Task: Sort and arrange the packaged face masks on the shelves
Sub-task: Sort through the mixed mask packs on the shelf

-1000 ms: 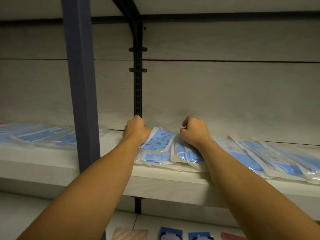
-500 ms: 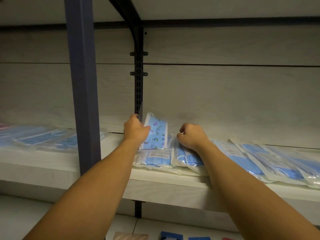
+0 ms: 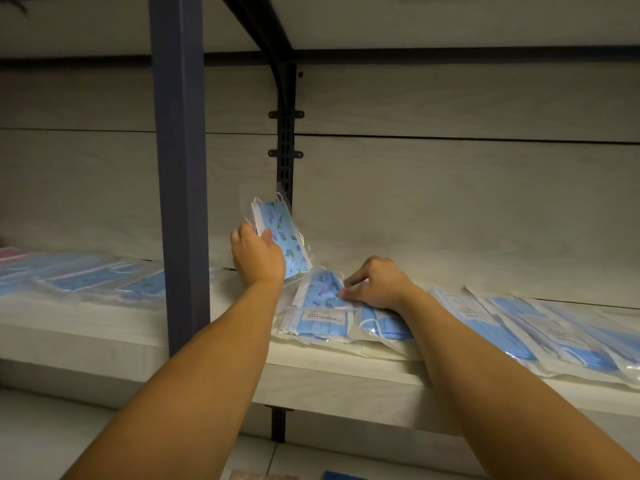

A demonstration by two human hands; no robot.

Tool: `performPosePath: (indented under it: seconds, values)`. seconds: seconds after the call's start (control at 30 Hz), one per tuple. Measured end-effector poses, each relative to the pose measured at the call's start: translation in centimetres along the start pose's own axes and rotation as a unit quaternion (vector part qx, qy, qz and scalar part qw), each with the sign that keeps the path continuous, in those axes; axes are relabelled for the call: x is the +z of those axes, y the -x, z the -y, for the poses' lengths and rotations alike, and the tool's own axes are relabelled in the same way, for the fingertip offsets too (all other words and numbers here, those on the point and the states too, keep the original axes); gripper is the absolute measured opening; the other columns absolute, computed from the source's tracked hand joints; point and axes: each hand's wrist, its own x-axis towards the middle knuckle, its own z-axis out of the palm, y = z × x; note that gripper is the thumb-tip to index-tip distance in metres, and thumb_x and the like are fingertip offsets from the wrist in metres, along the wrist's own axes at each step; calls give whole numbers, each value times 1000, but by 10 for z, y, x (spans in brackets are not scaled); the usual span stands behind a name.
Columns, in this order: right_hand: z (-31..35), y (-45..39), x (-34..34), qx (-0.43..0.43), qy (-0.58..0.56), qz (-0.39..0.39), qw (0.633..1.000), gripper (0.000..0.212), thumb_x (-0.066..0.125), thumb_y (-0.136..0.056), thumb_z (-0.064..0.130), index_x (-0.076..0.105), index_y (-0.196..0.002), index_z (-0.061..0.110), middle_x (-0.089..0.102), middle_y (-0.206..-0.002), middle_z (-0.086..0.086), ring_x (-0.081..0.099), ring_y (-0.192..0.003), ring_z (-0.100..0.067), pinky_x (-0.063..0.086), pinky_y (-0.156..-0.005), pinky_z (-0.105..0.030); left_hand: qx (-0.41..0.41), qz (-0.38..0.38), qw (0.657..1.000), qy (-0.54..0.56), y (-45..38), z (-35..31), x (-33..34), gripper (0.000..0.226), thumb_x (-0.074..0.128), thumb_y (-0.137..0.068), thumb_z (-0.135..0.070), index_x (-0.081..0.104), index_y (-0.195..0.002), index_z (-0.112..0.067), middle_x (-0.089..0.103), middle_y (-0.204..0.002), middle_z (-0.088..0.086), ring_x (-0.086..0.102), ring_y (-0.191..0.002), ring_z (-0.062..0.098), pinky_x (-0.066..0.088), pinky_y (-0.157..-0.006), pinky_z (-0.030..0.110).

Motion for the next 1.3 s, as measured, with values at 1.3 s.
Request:
performPosePath:
  seconds: [1.3]
  values:
    - [22,100,-66,63,-579,-9,813,19,78,-85,7,67,-100,12,75,-90,-9,74,-79,-25,60,-66,-38,14,156,984,85,87,-87,-128,20,71,-92,-14,70,-109,-24,72,-91,-5,71,-78,10,60,-56,23]
